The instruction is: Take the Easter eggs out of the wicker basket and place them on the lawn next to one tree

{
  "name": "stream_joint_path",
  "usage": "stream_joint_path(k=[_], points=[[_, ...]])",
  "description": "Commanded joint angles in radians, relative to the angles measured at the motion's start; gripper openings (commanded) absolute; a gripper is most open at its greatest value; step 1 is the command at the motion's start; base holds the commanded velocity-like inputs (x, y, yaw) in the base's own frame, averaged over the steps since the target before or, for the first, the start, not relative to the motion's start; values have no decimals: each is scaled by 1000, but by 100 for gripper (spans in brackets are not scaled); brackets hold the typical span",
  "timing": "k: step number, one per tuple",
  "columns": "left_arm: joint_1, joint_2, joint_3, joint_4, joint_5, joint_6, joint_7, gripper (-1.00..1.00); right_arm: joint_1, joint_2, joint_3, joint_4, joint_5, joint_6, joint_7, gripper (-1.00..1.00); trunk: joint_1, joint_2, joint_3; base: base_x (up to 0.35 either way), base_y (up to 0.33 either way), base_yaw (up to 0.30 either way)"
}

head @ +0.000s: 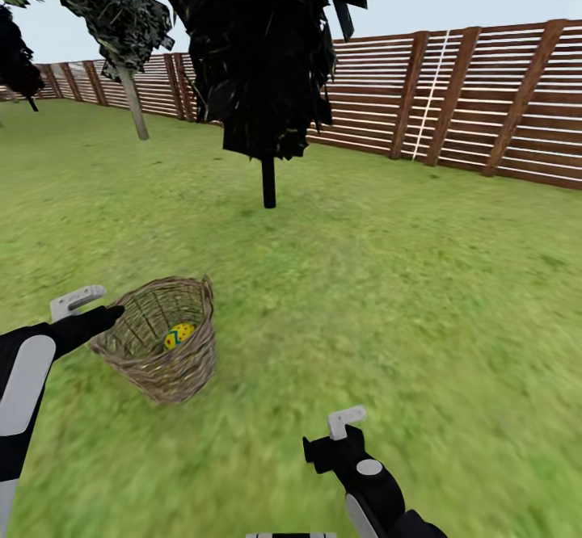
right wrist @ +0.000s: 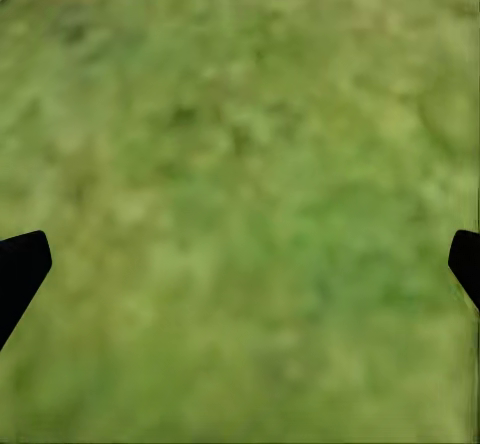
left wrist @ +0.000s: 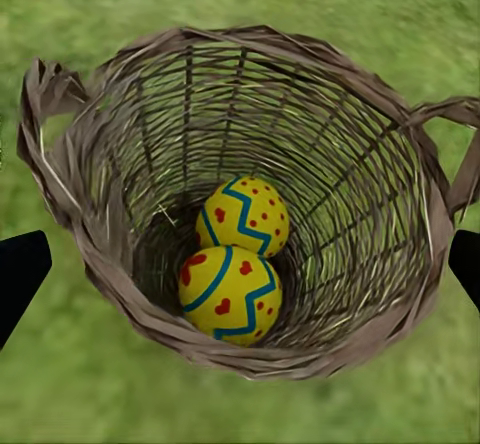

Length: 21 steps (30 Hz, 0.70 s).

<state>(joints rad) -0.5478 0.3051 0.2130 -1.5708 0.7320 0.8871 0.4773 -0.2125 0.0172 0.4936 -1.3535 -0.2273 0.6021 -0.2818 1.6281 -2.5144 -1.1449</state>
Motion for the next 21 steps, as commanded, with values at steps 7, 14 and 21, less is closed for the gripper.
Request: stream_joint_path(k=[7, 14, 21], points=[[-1, 0, -1, 0, 10, 5, 9, 100, -1, -1, 2, -1, -10, 2, -10, 100, 0, 0, 1, 262, -224, 91], [-1, 0, -1, 0, 10, 8, 8, 100, -1, -1, 21, -1, -10, 2, -10, 100, 0, 0, 1, 223, -252, 186], [-1, 0, -1, 0, 10, 8, 8, 100, -1, 0, 29, -1, -10, 2, -10, 100, 0, 0, 1, 197, -266, 275]])
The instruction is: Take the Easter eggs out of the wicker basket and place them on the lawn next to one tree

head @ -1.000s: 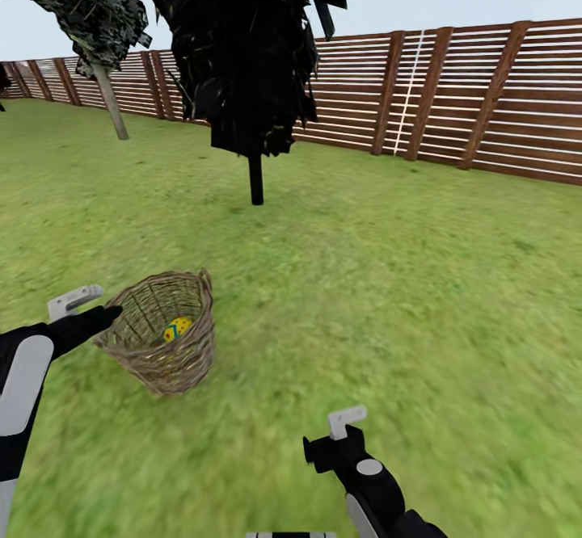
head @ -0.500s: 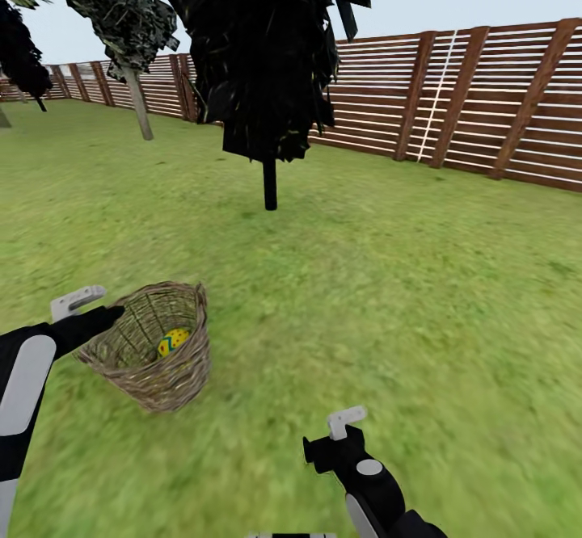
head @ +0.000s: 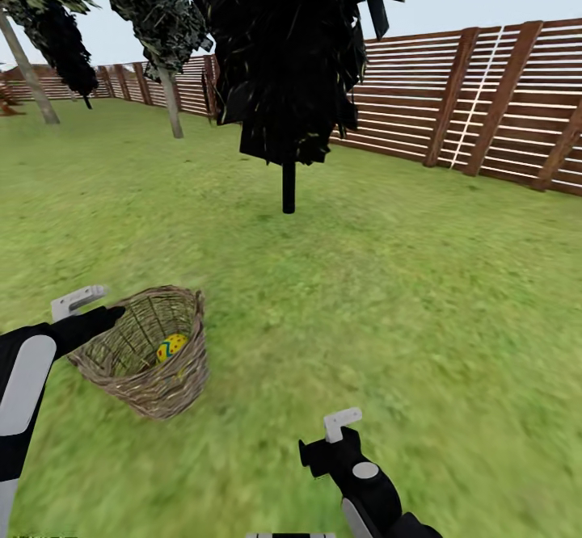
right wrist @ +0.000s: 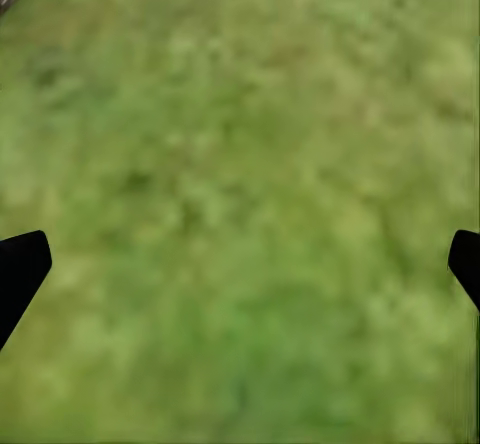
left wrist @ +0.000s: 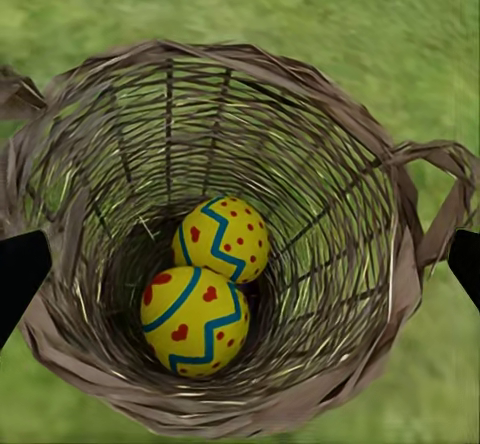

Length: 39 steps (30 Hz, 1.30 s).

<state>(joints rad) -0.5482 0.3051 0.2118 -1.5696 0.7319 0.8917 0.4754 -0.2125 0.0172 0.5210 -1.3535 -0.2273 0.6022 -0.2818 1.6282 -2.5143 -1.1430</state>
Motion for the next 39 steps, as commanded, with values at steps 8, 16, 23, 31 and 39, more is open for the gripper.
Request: stream_joint_path(k=[8, 16, 23, 31, 39], points=[[-1, 0, -1, 0, 11, 5, 5, 100, -1, 0, 3, 6, -10, 2, -10, 100, 0, 0, 0, 197, -244, 289], [-1, 1, -2, 3, 13, 90, -3, 100, -1, 0, 11, 21, -9, 2, -10, 100, 0, 0, 4, 195, -242, 290], [-1, 0, -9, 3, 12, 156, 1, 100, -1, 0, 17, 23, -9, 2, -10, 100, 0, 0, 5, 88, -192, 162], [-2, 0, -135, 8, 10, 156, 16, 100, -1, 0, 45, 28, -9, -21, -10, 100, 0, 0, 5, 9, -29, 80], [-4, -13, -179, 112, 10, 153, 156, 100, -12, 6, 63, 21, -21, -29, -5, 100, 0, 0, 5, 1, -2, 60]])
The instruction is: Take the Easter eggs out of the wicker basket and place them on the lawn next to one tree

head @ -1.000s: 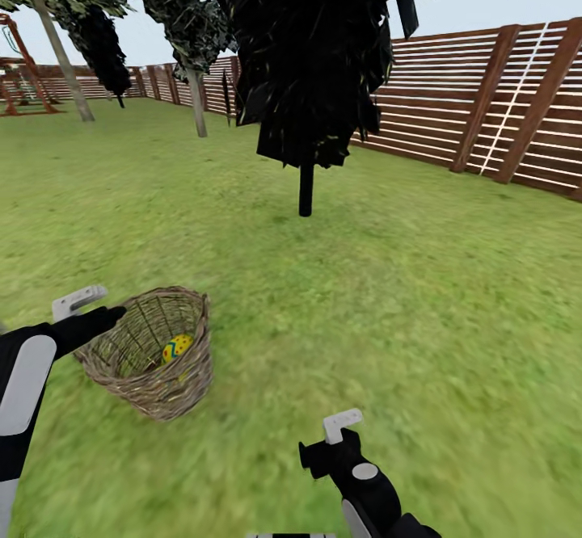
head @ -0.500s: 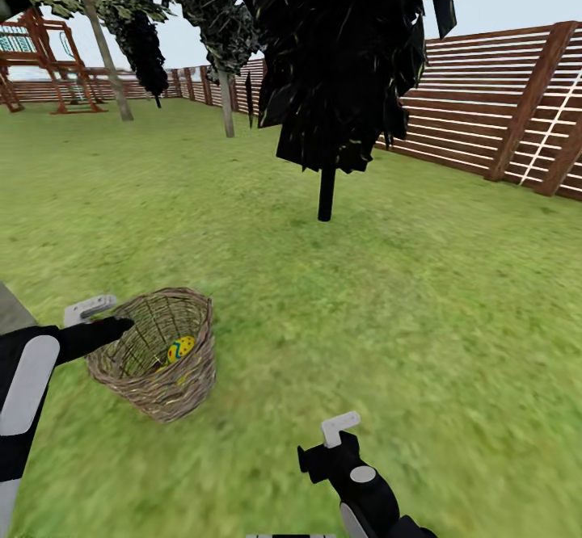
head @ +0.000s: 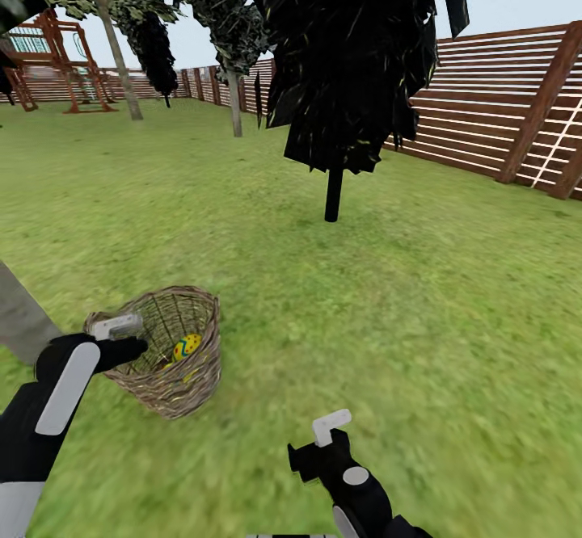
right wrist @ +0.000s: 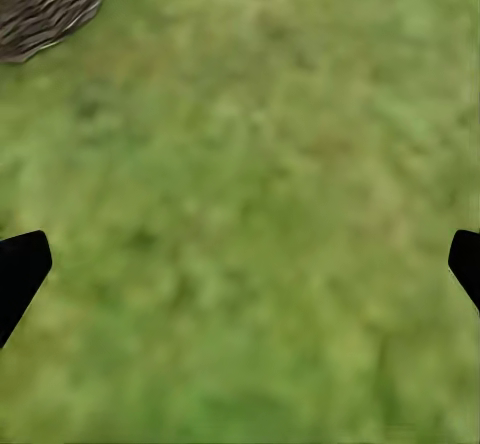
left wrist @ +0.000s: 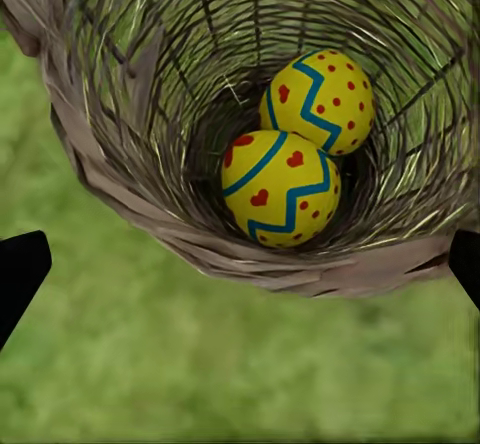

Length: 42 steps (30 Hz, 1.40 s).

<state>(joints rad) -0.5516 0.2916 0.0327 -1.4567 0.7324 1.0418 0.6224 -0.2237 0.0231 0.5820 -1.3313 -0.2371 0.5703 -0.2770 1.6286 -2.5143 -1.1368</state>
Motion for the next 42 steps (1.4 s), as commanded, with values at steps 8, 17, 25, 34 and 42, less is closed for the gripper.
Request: stream_joint_path(k=[8, 17, 25, 34, 42], points=[[-2, 0, 0, 6, 10, 3, -35, 100, -15, 0, -3, -46, -31, 3, -10, 100, 0, 0, -1, 0, 0, 0], [-2, 0, 0, 6, 10, 3, -86, 100, -15, 0, -3, -53, -31, 3, -10, 100, 0, 0, -1, 0, 0, 0], [2, 4, -1, 29, 9, 5, -131, 100, -38, 20, -25, -76, -23, 26, -13, 100, 0, 0, -1, 0, 0, 0], [-2, 10, -2, 93, 9, 5, -440, 100, -271, 62, -154, -252, -17, 418, -14, 100, 0, 0, -1, 0, 0, 0], [-91, 32, -2, 72, -4, 5, -388, 100, -309, 60, -160, -256, -15, 475, -14, 100, 0, 0, -1, 0, 0, 0]])
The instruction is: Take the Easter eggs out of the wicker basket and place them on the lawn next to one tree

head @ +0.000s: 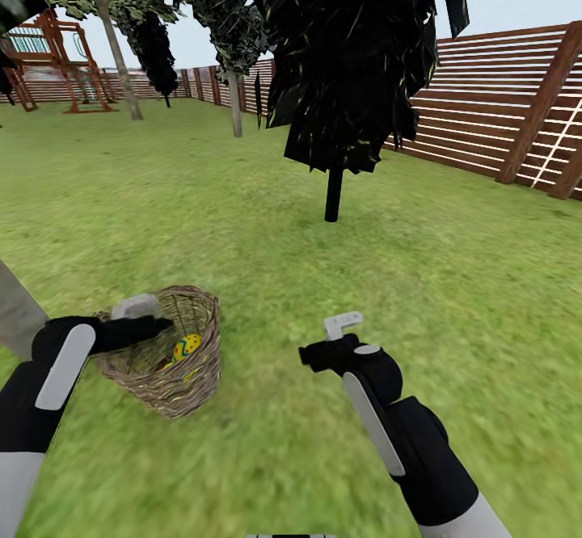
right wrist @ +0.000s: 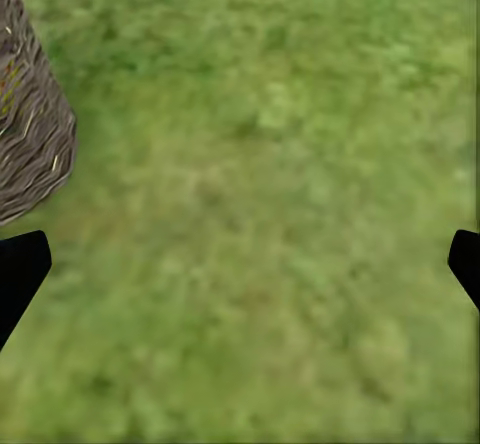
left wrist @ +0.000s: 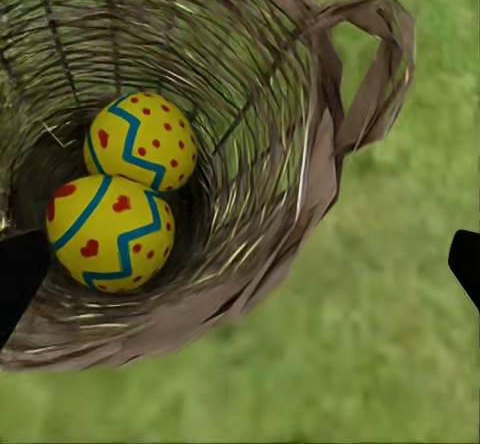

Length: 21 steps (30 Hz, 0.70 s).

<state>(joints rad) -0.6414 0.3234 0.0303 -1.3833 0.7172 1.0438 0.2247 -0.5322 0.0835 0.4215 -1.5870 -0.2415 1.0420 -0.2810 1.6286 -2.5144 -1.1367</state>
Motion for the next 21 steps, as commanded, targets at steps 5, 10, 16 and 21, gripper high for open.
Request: stream_joint_path(k=[5, 10, 16, 21], points=[[-47, 31, 0, -78, 4, 3, 60, 100, -4, -3, -20, -1, -10, 5, -10, 100, 0, 0, -1, 0, 0, 0], [-55, 37, 0, -95, 3, 3, 73, 100, -5, -4, -33, -1, -10, 5, -10, 100, 0, 0, -1, 0, 0, 0], [-58, 38, 0, -93, 2, 3, 76, 100, -5, -5, -37, -1, -10, 5, -10, 100, 0, 0, -1, 0, 0, 0], [-68, 38, 0, -46, 2, 3, 77, 100, -5, -4, -37, -1, -10, 5, -9, 100, 0, 0, -1, 0, 0, 0]])
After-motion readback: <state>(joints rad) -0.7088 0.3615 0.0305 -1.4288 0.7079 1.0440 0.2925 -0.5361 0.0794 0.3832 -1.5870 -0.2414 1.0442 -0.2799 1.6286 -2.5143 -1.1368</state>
